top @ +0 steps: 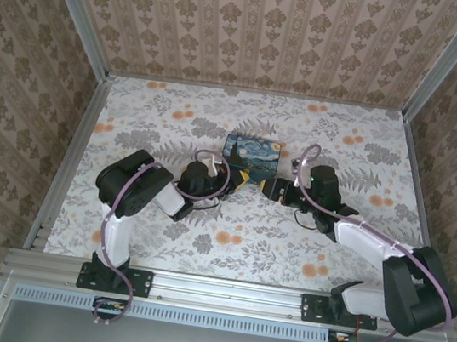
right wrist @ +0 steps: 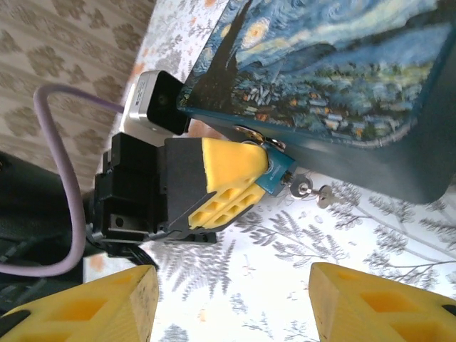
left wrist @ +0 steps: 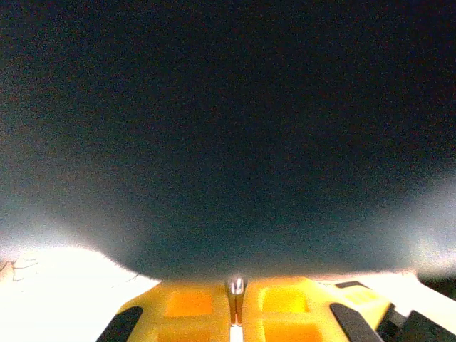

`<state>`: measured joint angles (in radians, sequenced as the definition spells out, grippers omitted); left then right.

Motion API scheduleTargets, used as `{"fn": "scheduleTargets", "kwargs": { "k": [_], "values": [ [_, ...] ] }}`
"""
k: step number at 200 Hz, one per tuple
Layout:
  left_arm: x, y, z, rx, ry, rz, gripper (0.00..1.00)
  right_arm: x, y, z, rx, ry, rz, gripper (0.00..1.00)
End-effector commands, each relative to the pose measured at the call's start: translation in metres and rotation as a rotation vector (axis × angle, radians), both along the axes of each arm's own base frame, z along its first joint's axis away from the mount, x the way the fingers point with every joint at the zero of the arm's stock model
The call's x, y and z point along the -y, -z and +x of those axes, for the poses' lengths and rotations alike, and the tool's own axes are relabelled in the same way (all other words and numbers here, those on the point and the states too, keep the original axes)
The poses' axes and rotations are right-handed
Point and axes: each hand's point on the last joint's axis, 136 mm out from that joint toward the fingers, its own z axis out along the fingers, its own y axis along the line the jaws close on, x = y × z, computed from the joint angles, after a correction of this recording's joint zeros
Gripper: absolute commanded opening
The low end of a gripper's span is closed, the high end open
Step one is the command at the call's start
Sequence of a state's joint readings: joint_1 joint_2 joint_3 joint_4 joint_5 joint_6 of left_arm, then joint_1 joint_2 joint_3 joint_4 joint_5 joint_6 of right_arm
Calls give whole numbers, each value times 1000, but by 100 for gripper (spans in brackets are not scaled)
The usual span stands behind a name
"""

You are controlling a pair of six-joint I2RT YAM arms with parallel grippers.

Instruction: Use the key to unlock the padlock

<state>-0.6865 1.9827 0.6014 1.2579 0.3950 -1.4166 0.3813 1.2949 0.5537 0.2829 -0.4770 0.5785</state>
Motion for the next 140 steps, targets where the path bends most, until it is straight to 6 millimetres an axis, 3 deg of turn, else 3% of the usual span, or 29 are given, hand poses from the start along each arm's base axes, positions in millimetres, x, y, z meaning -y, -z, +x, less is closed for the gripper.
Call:
{"fn": "scheduleTargets", "kwargs": {
  "k": [1,73,99,140],
  "values": [
    [0,0,-3,-22,15,-31,0,20,30,-7,29,-13,-269,59],
    [0,-1,-3,-38,25,-41,0,-14,38,-3,224,-122,-554,53],
    [1,-2,-4,-39,30,-43,0,-16,59,-1,239,-136,-694,53],
    [0,-1,-6,-44,35,-43,0,-17,69,8,288,-133,-854,51]
  ]
}}
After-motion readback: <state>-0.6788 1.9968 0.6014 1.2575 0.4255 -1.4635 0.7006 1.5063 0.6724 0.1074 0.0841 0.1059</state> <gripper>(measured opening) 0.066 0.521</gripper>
